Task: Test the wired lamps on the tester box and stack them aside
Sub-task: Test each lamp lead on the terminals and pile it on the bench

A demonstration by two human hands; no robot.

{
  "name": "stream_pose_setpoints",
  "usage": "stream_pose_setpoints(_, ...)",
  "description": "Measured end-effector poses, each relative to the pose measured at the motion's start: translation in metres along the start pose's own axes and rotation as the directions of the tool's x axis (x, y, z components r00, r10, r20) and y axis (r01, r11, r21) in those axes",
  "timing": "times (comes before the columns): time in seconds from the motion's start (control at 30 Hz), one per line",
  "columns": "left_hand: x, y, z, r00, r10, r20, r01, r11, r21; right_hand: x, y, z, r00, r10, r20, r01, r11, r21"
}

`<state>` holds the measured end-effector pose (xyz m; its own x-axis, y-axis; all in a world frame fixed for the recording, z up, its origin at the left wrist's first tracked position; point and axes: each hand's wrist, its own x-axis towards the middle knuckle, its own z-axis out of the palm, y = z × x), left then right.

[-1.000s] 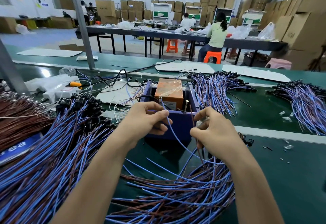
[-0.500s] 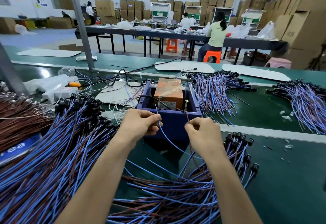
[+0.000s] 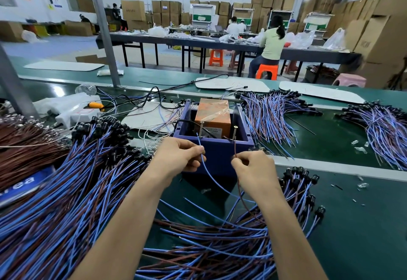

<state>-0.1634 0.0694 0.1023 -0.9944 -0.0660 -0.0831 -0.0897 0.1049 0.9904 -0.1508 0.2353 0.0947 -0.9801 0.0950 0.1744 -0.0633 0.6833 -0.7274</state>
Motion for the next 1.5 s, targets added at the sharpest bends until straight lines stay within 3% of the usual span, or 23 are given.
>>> stream_pose_setpoints(1.0,0.0009,-0.0037,0.0068,0.999,0.044,-0.01,-0.044,0.999,-0.007,0.0013,0.001,0.0038,1.0,0.008,0.023,-0.01,0.998,0.057)
stream_pose_setpoints(1.23,0.0014,-0.0047,0.0071,0.998,0.057,0.025,-0.058,0.996,0.062,0.0011,0.0003,0.0032,1.0,0.016,0.022,-0.017,0.999,0.03)
stream_pose_setpoints(1.5,0.0047,-0.0048,0.0077,0.989,0.077,-0.123,-0.067,0.994,0.082,0.0005,0.0021,0.0013,0.998,0.05,0.046,-0.055,0.992,0.117)
